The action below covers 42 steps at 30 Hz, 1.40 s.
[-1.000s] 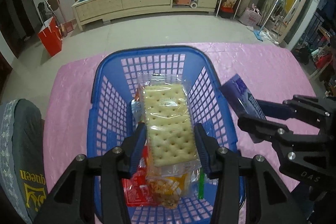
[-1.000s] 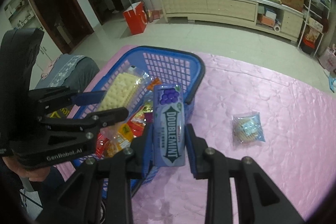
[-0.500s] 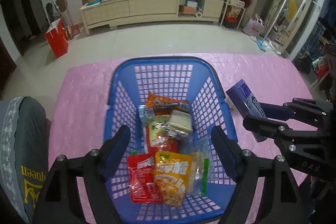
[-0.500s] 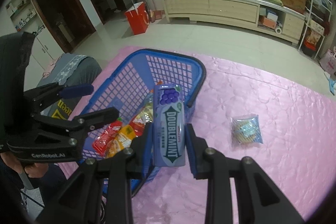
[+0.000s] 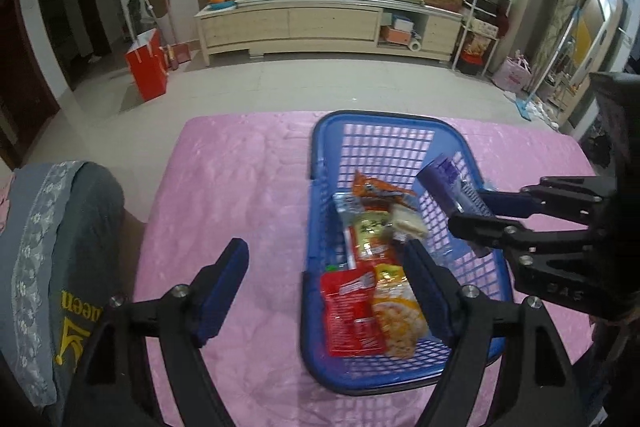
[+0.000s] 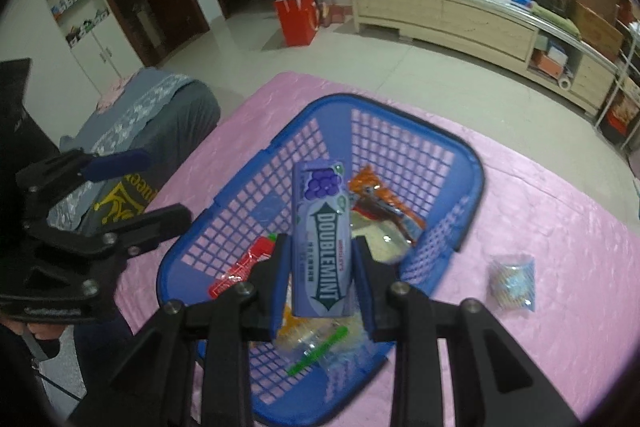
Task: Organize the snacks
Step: 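Open the left tool to drop the crackers while the right tool releases the gum tube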
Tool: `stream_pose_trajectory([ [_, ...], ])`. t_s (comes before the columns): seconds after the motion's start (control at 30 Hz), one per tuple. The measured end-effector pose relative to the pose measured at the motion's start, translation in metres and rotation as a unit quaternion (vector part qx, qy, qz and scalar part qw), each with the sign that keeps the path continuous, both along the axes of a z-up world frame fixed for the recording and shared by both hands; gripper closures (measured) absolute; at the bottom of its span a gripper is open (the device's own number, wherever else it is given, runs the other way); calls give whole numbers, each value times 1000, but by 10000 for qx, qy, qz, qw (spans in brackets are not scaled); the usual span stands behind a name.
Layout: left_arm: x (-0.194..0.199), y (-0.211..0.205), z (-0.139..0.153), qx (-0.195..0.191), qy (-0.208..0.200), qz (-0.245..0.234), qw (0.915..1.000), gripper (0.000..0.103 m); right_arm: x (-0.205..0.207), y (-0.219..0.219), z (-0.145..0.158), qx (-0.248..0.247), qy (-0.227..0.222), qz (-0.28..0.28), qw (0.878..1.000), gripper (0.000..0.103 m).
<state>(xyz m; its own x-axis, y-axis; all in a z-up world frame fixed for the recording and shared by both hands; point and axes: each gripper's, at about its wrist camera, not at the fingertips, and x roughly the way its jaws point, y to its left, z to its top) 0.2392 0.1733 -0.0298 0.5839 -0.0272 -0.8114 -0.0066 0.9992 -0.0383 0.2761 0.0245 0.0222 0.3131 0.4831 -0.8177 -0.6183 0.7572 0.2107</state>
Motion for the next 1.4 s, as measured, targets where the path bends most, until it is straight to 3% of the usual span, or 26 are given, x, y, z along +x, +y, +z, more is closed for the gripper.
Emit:
stream_pose_trajectory([
  [0.57, -4, 24, -19, -9, 43, 245, 9997, 26, 12, 52, -35, -512, 279, 206, 9981, 68],
  [0.93, -7, 29, -18, -55, -98, 360, 9993, 26, 10, 62, -43, -751, 128, 174, 9969, 68],
  [1.1, -8, 26, -17, 18, -118, 305, 9995, 26, 11, 48, -34, -642, 94, -30, 9979, 39],
  [1.4, -15, 15, -1, 38, -337, 335, 9989, 26, 2, -2, 10, -414, -254, -338, 9982, 36],
])
